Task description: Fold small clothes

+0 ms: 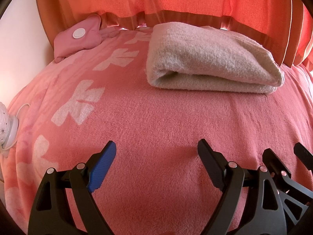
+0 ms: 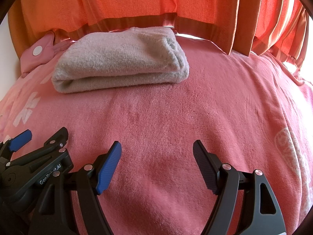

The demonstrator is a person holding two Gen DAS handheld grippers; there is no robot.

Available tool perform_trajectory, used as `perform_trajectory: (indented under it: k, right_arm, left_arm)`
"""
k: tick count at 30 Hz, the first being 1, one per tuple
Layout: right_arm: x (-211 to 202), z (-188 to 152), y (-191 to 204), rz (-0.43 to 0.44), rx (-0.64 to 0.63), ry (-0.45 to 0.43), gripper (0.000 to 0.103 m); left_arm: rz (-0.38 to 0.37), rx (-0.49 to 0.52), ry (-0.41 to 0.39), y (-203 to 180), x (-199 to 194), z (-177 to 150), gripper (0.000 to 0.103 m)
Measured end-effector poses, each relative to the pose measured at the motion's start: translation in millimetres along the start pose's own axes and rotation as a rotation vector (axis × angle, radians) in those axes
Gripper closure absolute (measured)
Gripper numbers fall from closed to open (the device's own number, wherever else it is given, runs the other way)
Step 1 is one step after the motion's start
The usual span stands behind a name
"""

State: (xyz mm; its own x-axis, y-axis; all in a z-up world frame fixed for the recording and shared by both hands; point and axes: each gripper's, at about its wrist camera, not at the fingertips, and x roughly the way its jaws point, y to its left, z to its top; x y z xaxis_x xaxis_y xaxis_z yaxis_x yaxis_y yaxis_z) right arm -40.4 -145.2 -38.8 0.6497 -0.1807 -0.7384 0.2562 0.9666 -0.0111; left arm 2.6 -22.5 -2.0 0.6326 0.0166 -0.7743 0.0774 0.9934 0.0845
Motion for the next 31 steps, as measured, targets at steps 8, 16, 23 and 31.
perform_trajectory:
  k: [8, 16, 23, 31]
  right_arm:
    - [-8.5, 36.1, 2.0, -0.02, -0.022, -0.031, 0.032]
    - [9.9, 39.8, -0.5, -0.019, -0.014, 0.044, 0.031]
    - [3.9, 47.8, 4.0, -0.026, -0.03, 0.018, 0.031]
    - [5.7, 48.2, 1.3, -0.024, -0.015, 0.025, 0.031]
  left_arm:
    - [0.035, 0.038, -0.025, -6.6, -10.7, 38.5, 0.02]
    - [-0.023, -0.001, 0.086, -3.2, 11.8, 43.2, 0.02]
    - [-0.038, -0.016, 0.068, 0.0, 7.8, 48.1, 0.021]
    - [-0.015, 0.003, 0.051, -4.3, 4.5, 49.4, 0.021]
